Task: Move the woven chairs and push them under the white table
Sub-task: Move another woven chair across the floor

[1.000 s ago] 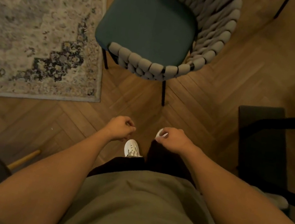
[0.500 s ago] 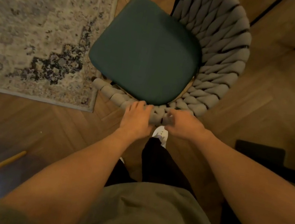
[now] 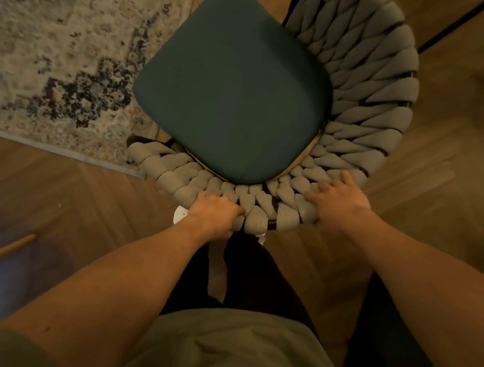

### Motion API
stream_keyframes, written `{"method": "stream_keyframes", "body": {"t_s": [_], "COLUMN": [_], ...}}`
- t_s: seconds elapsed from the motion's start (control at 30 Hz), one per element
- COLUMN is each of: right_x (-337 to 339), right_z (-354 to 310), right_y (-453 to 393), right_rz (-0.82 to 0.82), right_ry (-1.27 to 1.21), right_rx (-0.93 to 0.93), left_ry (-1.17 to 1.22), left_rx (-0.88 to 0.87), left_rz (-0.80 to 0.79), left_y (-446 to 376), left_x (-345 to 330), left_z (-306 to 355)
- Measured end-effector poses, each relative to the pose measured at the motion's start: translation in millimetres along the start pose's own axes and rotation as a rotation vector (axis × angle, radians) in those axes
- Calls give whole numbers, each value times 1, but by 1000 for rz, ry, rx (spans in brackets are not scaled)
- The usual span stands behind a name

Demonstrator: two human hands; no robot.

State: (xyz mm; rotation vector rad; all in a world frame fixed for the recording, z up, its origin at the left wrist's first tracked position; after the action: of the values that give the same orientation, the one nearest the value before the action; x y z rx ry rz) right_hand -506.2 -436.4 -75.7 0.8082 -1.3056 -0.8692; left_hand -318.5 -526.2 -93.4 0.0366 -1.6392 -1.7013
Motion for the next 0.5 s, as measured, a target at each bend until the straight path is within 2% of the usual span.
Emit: {"method": "stream_keyframes", "body": {"t_s": [0.17,0.37,0.5], "right_x": [4,16,32], "right_z": [-27,-97,-140], "right_y": [6,6,12], "right_rz": [36,36,34], "right_ry": [-51,-293,-398], "right_rx": [30,36,61], "left_ry": [-110,-289,-386], "left_rx": [-13,10,14], "left_rz": [-38,-55,1], "left_y": [10,25,27], "left_x": [-2,3,13], "left_z": [-25,-90,-131]}}
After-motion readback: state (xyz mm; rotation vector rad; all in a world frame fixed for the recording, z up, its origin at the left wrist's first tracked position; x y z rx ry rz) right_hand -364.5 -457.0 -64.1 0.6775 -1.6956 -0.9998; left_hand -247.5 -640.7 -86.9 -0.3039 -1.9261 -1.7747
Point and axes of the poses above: each hand's wrist, its own y-axis away from the middle knuckle, its own x-axis out of the back of the hand, z = x × y, the point moved 8 cm from there along -y, towards the middle knuckle, and after that the axes turned 5 degrees about -z, right-handed, at the moved point
